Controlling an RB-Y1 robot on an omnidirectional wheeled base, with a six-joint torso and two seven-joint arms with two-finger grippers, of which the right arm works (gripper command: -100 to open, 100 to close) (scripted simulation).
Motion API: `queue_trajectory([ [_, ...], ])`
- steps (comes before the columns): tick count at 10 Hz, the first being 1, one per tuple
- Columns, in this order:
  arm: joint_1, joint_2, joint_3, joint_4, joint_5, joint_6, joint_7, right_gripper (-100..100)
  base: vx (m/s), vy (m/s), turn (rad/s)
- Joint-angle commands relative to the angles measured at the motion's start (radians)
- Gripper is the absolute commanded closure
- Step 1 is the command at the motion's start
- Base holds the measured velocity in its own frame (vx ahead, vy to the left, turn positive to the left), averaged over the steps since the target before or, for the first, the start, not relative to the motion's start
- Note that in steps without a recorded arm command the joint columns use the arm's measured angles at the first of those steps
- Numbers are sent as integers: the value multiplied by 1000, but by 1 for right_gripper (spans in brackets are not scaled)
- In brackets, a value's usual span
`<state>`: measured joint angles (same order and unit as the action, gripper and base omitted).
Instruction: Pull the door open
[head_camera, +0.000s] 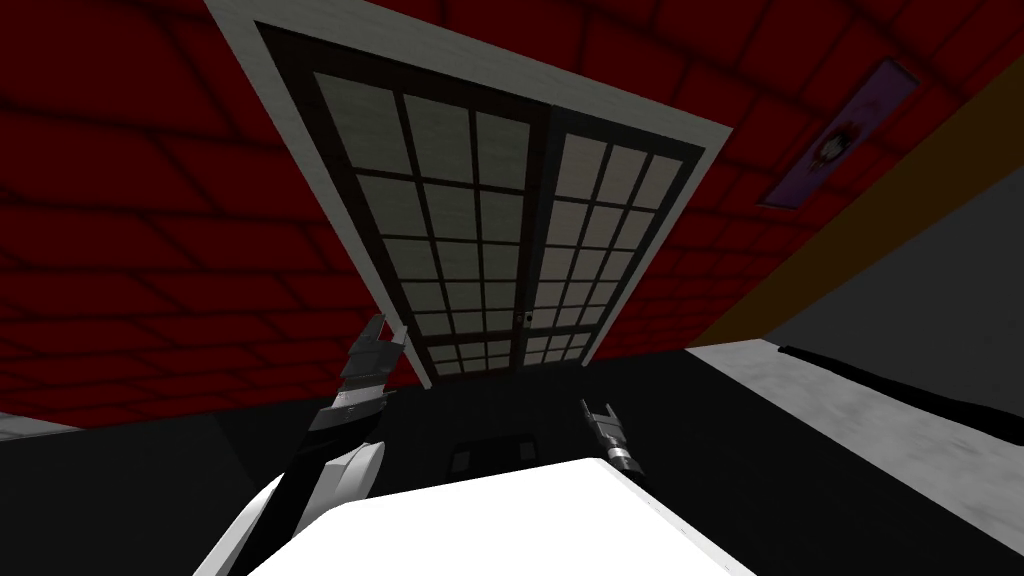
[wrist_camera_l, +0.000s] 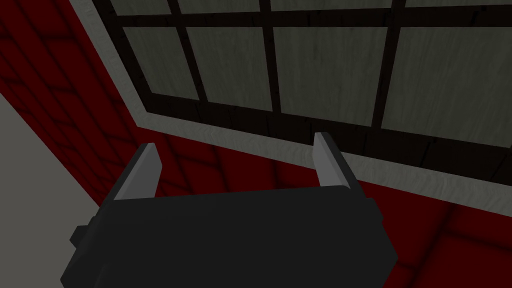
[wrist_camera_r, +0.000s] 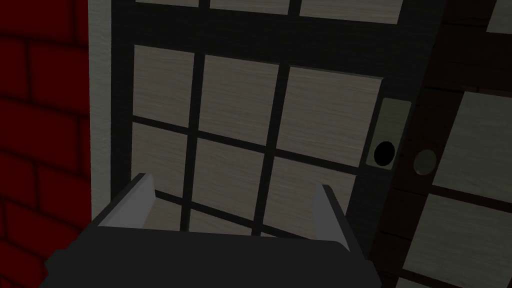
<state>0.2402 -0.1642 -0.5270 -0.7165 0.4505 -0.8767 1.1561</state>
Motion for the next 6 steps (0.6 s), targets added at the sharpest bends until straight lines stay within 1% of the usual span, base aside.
queue_trajectory([
  [1,15,10,-29,1,-11,18,23,-100,-125,-52,90],
  [2,15,13,-45,7,-18,27,35,-100,-104,-63,104],
  [3,13,16,-53,10,-21,32,42,-100,-67,-50,88],
  [4,-1,27,-73,16,-30,44,62,-100,-3,-48,246],
  [5,-18,38,-80,17,-35,51,74,-100,102,-62,212],
  [6,-35,47,-83,16,-37,55,82,-100,166,-42,167],
])
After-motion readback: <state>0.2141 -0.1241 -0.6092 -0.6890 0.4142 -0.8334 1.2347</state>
